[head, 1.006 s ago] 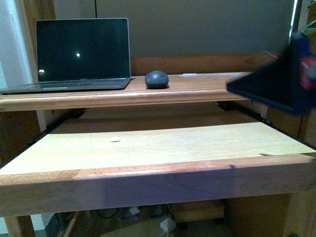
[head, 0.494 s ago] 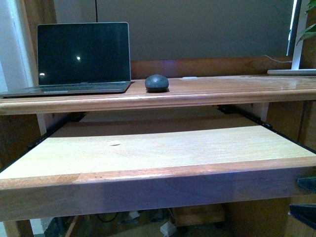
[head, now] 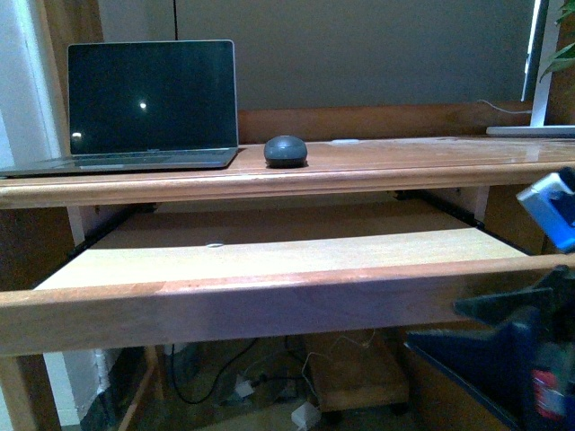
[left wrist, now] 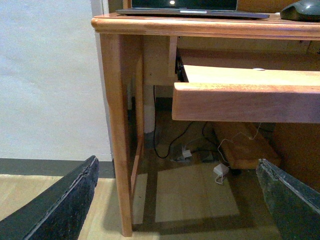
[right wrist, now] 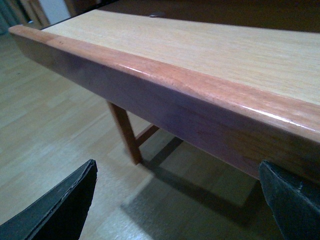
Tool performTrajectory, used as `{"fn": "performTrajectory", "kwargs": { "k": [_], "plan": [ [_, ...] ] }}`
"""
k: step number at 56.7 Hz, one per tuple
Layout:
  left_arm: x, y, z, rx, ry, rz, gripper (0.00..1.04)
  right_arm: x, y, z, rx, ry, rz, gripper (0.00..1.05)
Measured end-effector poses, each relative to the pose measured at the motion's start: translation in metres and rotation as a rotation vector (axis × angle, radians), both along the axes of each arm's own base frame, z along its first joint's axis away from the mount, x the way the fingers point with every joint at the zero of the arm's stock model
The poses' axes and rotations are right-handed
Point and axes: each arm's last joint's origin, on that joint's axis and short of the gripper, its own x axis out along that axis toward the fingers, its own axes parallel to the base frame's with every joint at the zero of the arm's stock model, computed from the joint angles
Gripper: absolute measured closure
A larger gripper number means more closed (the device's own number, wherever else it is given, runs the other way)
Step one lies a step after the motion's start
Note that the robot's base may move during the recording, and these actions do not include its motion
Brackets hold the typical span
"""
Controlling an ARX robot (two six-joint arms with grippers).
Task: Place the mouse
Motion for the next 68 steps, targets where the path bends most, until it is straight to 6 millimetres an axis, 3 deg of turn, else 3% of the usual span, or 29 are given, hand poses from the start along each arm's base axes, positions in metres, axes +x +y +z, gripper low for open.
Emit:
{"fn": "performTrajectory", "kwargs": {
  "k": [5,19,37,47,51,55,62,68],
  "plan": [
    [0.000,0.000,0.000,0.000,0.000,0.000,0.08,0.018,0.017,0.002,-0.003,-0.012,-0.060,0.07],
    [0.000,0.000,0.000,0.000,0.000,0.000,0.08,0.071,0.095,-0.001,-0.071,-0.031,-0.295,0.07],
    [0.000,0.000,0.000,0.000,0.000,0.000,0.08,0.101,0.124,0.012,-0.024,-0.036,-0.496,0.07],
    [0.000,0.000,0.000,0.000,0.000,0.000,0.08,0.101,0.125,0.014,-0.009,-0.031,-0.517,0.07],
    [0.000,0.000,0.000,0.000,0.000,0.000,0.08,0.096,0.117,0.015,0.008,-0.030,-0.499,0.07],
    [0.000,0.000,0.000,0.000,0.000,0.000,0.08,0.081,0.096,0.017,0.022,-0.009,-0.479,0.07],
    [0.000,0.000,0.000,0.000,0.000,0.000,0.08,0.039,0.049,0.029,0.075,-0.014,-0.427,0.07],
    [0.000,0.000,0.000,0.000,0.000,0.000,0.08,0.004,0.028,0.034,0.112,-0.030,-0.379,0.07]
  ]
}}
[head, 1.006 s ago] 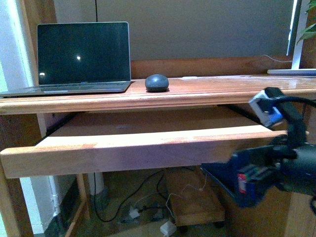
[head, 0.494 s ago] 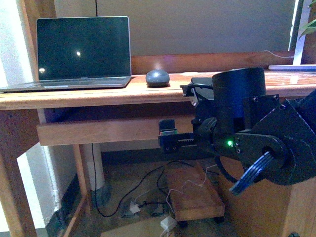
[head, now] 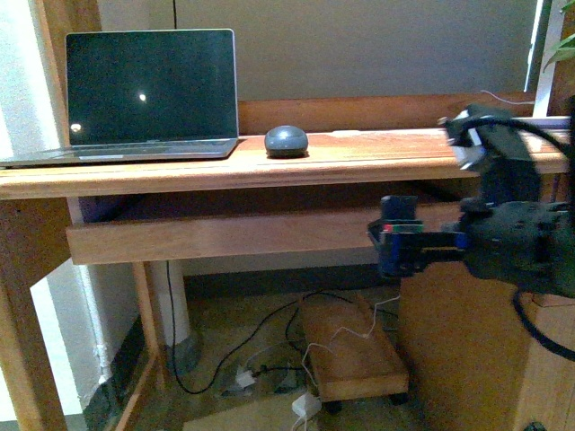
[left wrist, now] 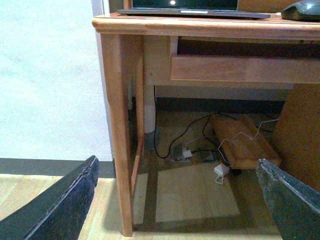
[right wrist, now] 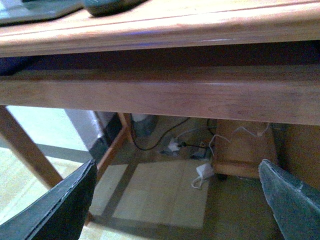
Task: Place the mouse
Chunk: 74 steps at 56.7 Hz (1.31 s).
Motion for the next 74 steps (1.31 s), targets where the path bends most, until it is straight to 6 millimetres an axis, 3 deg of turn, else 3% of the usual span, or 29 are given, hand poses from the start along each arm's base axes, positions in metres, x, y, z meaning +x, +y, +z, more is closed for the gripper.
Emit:
{"fn": "performTrajectory", "kwargs": {
  "k": [8,16,29,33,38,43,49,65,74],
  "plan": [
    [0.000,0.000,0.000,0.000,0.000,0.000,0.08,-0.054,-0.021,0.000,0.054,-0.022,0.060,0.07],
    [0.000,0.000,0.000,0.000,0.000,0.000,0.08,-0.105,-0.039,-0.013,0.098,-0.015,0.093,0.07],
    [0.000,0.000,0.000,0.000,0.000,0.000,0.08,-0.165,-0.061,-0.043,0.182,0.049,0.098,0.07],
    [0.000,0.000,0.000,0.000,0.000,0.000,0.08,-0.173,-0.065,-0.048,0.182,0.047,0.012,0.10],
    [0.000,0.000,0.000,0.000,0.000,0.000,0.08,-0.183,-0.074,-0.044,0.042,-0.037,-0.307,0.25],
    [0.000,0.000,0.000,0.000,0.000,0.001,0.08,-0.196,-0.088,-0.045,-0.054,-0.054,-0.480,0.39],
    [0.000,0.000,0.000,0.000,0.000,-0.002,0.08,-0.205,-0.098,-0.041,-0.070,-0.110,-0.511,0.56],
    [0.000,0.000,0.000,0.000,-0.001,-0.002,0.08,-0.206,-0.109,-0.042,-0.099,-0.119,-0.485,1.01],
    [0.000,0.000,0.000,0.000,-0.001,-0.002,0.08,-0.206,-0.118,-0.043,-0.106,-0.118,-0.516,1.02]
  ]
}}
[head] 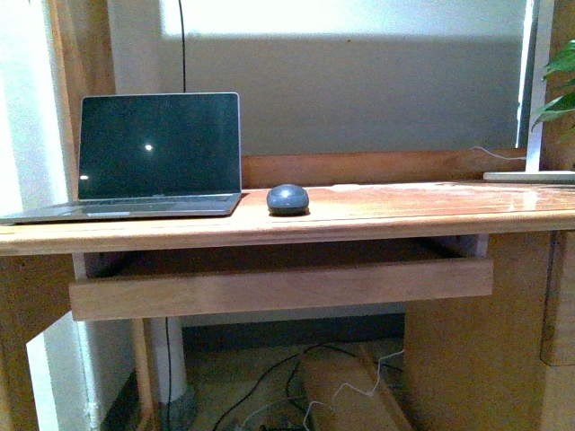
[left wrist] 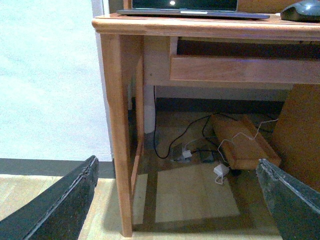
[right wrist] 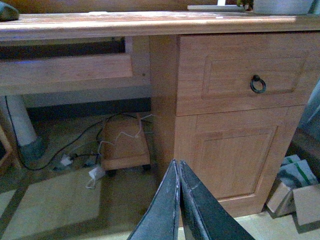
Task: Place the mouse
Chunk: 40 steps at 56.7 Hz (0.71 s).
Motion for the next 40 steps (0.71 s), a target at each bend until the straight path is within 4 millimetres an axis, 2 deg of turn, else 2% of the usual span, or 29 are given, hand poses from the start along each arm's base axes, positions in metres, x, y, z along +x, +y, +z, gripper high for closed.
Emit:
{"fn": "performTrajectory", "kwargs": {
  "k": [11,27,35,40],
  "plan": [
    [0.0000,0.0000,0.0000,0.000,0.000,0.000,0.08,0.0000,-0.0004,0.0000,0.000,0.000,-0.003,1.00],
    [0.0000,0.0000,0.0000,0.000,0.000,0.000,0.08,0.0000,-0.0004,0.0000,0.000,0.000,-0.004,0.53],
    [0.0000,0.0000,0.0000,0.000,0.000,0.000,0.08,0.0000,-0.0004,0.0000,0.000,0.000,-0.004,0.24],
    [0.0000,0.0000,0.0000,0.000,0.000,0.000,0.08,0.0000,-0.0004,0.0000,0.000,0.000,-0.003,0.11]
  ]
}}
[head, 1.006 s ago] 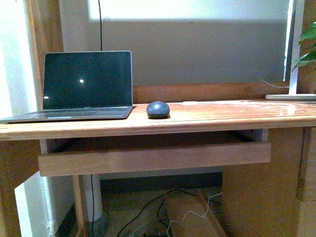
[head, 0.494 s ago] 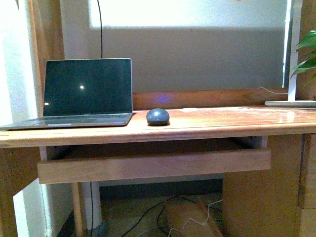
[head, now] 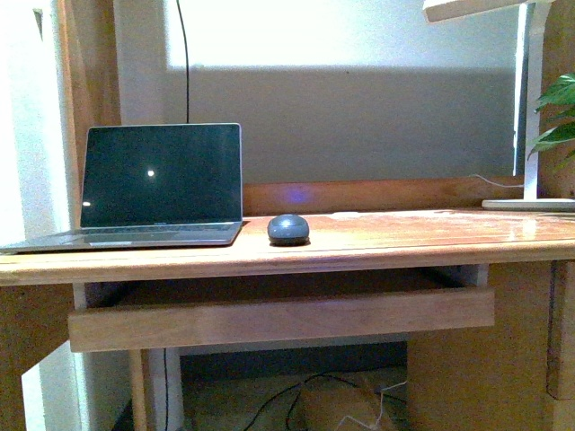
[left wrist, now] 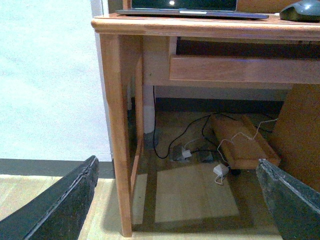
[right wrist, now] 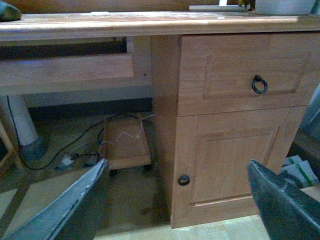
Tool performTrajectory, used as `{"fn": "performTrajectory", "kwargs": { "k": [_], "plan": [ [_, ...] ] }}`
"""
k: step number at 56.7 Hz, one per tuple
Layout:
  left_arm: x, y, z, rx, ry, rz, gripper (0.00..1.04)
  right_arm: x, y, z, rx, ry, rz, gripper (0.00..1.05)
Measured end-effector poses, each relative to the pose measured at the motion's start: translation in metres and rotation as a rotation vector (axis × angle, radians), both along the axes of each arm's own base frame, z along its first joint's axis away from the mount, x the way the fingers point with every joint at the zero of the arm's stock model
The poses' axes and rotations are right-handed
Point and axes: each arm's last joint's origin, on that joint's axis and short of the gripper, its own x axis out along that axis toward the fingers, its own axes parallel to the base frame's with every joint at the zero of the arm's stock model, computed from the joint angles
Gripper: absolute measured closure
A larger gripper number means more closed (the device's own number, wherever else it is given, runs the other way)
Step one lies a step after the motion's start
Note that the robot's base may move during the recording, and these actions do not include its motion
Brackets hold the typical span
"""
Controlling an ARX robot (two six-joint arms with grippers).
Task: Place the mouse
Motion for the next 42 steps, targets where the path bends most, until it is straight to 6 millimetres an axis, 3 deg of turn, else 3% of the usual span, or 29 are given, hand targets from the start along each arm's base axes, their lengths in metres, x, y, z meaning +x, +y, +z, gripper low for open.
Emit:
{"fn": "performTrajectory", "kwargs": {
  "k": [3,42],
  "plan": [
    [0.0000,0.0000,0.0000,0.000,0.000,0.000,0.08,0.0000,0.0000,0.0000,0.000,0.000,0.000,0.06],
    [0.0000,0.0000,0.0000,0.000,0.000,0.000,0.08,0.0000,0.0000,0.0000,0.000,0.000,0.000,0.07]
  ]
}}
